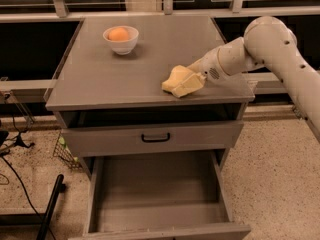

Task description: Pick sponge from middle drawer and place on counter

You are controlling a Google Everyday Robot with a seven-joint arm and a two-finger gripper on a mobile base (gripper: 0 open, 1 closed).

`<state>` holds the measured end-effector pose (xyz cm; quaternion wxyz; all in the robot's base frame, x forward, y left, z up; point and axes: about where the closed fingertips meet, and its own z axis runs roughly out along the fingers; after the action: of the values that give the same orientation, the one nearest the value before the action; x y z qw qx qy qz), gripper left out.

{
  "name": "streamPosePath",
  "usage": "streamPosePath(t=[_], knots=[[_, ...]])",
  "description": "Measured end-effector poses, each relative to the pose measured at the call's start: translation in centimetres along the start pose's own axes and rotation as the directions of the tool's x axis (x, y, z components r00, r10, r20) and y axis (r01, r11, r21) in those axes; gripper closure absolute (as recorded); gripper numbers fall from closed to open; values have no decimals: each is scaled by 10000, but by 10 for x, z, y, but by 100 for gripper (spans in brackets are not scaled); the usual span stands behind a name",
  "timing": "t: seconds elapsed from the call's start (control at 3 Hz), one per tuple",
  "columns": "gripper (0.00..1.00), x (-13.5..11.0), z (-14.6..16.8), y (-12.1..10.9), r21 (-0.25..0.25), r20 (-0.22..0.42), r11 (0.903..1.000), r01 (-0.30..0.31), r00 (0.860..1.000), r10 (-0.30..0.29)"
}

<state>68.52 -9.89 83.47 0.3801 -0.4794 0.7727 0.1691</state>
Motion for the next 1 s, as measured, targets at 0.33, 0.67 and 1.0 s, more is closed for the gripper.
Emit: streamPosePath(t=[0.33, 0.67, 1.0], knots=[[60, 0, 0, 0, -1, 0, 10000, 0, 10000, 0], [37, 0, 0, 0, -1, 0, 10000, 0, 10000, 0], [14, 0, 0, 0, -2, 0, 10000, 0, 10000, 0]])
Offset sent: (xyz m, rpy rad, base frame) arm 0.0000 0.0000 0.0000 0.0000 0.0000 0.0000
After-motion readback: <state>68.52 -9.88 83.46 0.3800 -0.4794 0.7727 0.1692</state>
